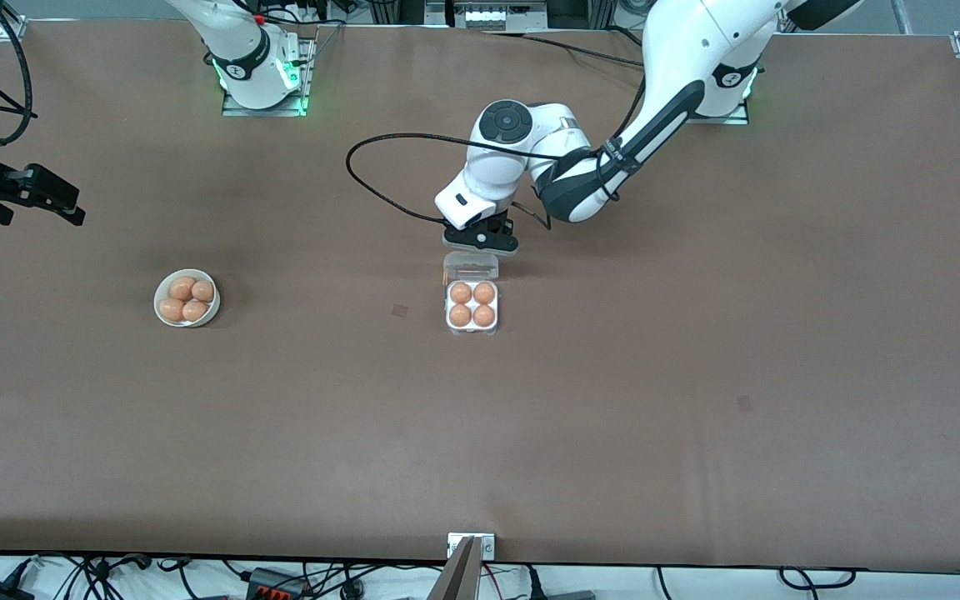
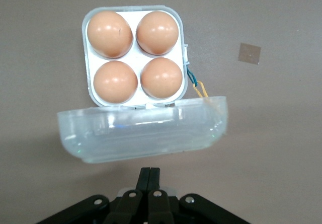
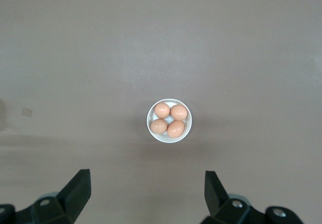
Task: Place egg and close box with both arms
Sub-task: 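Push the lid down over the eggs with the left gripper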
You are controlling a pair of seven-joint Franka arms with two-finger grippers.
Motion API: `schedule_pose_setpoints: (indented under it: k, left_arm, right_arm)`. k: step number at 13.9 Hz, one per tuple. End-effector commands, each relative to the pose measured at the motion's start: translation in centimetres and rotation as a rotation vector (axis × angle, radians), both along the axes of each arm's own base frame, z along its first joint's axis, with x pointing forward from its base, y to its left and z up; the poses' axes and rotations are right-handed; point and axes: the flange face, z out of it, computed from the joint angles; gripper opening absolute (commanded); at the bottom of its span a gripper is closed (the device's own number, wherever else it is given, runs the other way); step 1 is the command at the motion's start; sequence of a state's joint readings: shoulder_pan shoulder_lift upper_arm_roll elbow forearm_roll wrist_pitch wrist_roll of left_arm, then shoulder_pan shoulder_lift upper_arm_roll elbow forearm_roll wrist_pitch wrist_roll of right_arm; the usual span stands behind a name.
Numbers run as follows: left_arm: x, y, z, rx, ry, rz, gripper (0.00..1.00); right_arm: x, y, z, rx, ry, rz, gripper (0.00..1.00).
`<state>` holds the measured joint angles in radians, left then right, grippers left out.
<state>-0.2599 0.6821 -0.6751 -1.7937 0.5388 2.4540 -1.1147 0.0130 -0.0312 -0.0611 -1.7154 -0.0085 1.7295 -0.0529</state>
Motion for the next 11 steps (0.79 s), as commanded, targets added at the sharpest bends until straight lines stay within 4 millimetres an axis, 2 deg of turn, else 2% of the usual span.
schedule_pose_setpoints:
  k: [1, 6, 9, 11]
  left_arm:
    - [1.8, -0.2, 0.9, 0.007, -0.096, -0.017, 0.01]
    - [6.9, 0.1, 2.4, -0.042, -0.217, -0.008, 0.01]
    - [7.7, 0.9, 2.8, -0.037, -0.228, 0.0, 0.01]
    - [9.0, 2.8, 4.2, -0.024, -0.242, 0.027, 0.01]
  right_arm:
    - [0.0, -0.5, 0.5, -0.002, -0.002, -0.005, 1.0]
    - [0.0, 0.0, 0.2, -0.002, 0.007, 0.003, 1.0]
    - [0.0, 0.1, -0.1, -0.002, 0.01, 0.001, 1.0]
    - [0.3, 0.0, -0.4, -0.002, 0.001, -0.015, 1.0]
